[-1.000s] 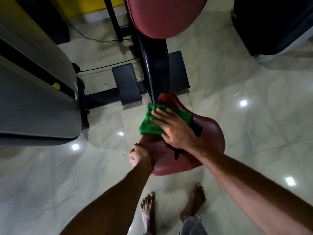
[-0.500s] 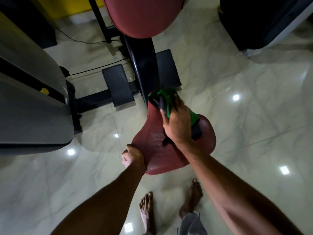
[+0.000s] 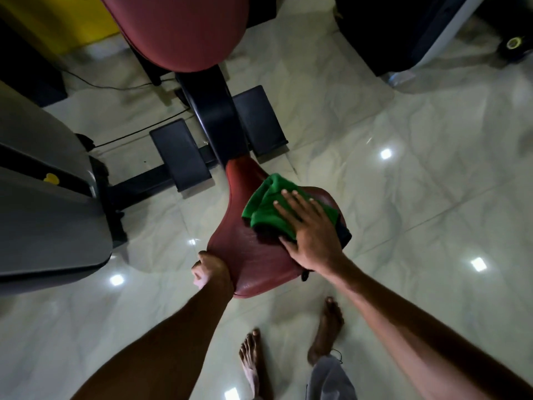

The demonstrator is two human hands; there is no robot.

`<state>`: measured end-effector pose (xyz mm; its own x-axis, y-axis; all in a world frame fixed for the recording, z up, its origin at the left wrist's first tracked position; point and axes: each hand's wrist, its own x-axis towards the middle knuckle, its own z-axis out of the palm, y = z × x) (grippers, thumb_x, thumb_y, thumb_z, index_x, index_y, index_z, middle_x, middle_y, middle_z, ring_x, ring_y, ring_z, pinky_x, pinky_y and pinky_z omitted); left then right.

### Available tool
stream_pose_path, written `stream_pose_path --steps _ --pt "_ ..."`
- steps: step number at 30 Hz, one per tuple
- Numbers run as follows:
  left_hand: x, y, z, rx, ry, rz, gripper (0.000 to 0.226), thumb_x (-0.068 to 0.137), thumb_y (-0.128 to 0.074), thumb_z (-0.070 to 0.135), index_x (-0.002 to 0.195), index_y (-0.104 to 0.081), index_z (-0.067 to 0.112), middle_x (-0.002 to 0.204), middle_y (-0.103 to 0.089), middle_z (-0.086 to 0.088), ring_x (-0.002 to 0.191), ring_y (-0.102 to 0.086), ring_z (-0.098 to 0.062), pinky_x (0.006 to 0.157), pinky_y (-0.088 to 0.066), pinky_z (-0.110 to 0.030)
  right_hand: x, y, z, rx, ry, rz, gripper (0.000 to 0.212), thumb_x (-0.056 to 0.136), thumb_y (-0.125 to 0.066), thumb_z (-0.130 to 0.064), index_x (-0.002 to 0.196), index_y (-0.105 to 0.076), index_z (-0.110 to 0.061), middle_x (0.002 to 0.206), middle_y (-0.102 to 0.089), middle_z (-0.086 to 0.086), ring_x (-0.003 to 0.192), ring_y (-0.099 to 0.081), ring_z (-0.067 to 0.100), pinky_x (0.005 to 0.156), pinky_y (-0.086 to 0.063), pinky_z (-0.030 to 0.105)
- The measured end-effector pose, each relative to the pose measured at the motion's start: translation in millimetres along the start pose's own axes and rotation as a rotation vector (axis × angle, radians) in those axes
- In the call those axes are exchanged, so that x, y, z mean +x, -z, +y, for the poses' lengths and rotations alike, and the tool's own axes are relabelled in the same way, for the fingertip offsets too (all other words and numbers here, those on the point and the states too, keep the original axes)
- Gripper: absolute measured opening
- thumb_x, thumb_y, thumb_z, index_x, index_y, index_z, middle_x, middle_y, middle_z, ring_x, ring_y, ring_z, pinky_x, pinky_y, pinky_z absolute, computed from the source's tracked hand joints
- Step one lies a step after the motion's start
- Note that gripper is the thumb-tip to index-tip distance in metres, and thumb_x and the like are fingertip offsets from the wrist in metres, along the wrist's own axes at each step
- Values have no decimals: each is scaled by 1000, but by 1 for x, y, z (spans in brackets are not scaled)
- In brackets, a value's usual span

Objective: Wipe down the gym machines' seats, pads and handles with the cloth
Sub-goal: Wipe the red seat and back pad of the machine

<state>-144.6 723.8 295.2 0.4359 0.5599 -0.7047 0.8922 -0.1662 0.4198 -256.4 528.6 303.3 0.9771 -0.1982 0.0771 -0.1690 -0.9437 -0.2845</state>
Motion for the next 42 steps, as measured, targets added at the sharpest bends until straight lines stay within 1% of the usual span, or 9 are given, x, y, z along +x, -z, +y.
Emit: stream_pose_path --steps 5,11,16,18,21,27,30,36,42 --pt "-5 2 1 -20 -2 -1 55 92 -35 40 132 -53 7 139 -48 -16 123 -49 -36 105 -40 -39 28 5 -4 35 -510 177 65 101 -44 -56 153 -43 -17 159 -43 10 147 -37 30 117 -32 53" --pt "-9 2 1 -115 8 -40 57 84 -38 43 125 -56 9 134 -51 -14 114 -55 -35 102 -46 -46 -13 8 32 110 -176 110 66 96 -57 -58 153 -45 -27 159 -42 5 147 -38 28 118 -35 46" --pt "-7 3 0 -72 -10 -59 52 92 -38 42 129 -54 8 136 -50 -15 120 -53 -35 104 -44 -44 27 24 51 457 -879 31 56 91 -55 -70 120 -64 -23 102 -71 5 98 -69 31 80 -57 37" --pt "-4 3 -1 -56 -23 -58 51 93 -36 42 127 -55 9 132 -53 -14 119 -54 -34 104 -45 -43 12 19 35 424 -950 139 60 90 -53 -72 116 -63 -19 96 -68 3 94 -69 30 76 -56 36" --pt "-1 4 -2 -89 -22 -80 54 84 -36 46 119 -60 12 121 -59 -10 107 -59 -34 98 -49 -46 -37 5 -3 464 -894 385 65 89 -62 -66 128 -57 -14 116 -64 5 108 -64 24 85 -55 34" --pt "-2 4 -2 -44 -33 -93 57 90 -34 46 132 -54 12 134 -54 -11 118 -54 -34 103 -44 -44 -10 16 43 709 -1124 147 59 86 -65 -68 118 -67 -18 110 -72 10 108 -67 32 89 -53 34" --pt "-1 6 -3 -83 -36 -161 59 88 -35 46 134 -53 13 127 -58 -8 109 -59 -33 96 -48 -41 -12 11 25 629 -1139 277 61 88 -60 -69 120 -64 -17 113 -71 10 109 -67 33 90 -54 37" --pt "9 14 -13 -130 -58 -412 53 92 -36 41 129 -61 12 123 -67 -7 104 -64 -28 85 -50 -34 -85 -22 -49 786 -1051 465 89 89 -69 -59 154 -30 -11 153 -46 10 138 -50 21 113 -46 39" --pt "18 41 -33 -299 119 -717 47 104 -30 46 130 -62 22 125 -68 -3 117 -62 -24 105 -47 -45 -73 -23 -89 591 -961 530 71 104 -59 -32 159 -24 -4 166 -22 23 154 -24 33 125 -26 47"
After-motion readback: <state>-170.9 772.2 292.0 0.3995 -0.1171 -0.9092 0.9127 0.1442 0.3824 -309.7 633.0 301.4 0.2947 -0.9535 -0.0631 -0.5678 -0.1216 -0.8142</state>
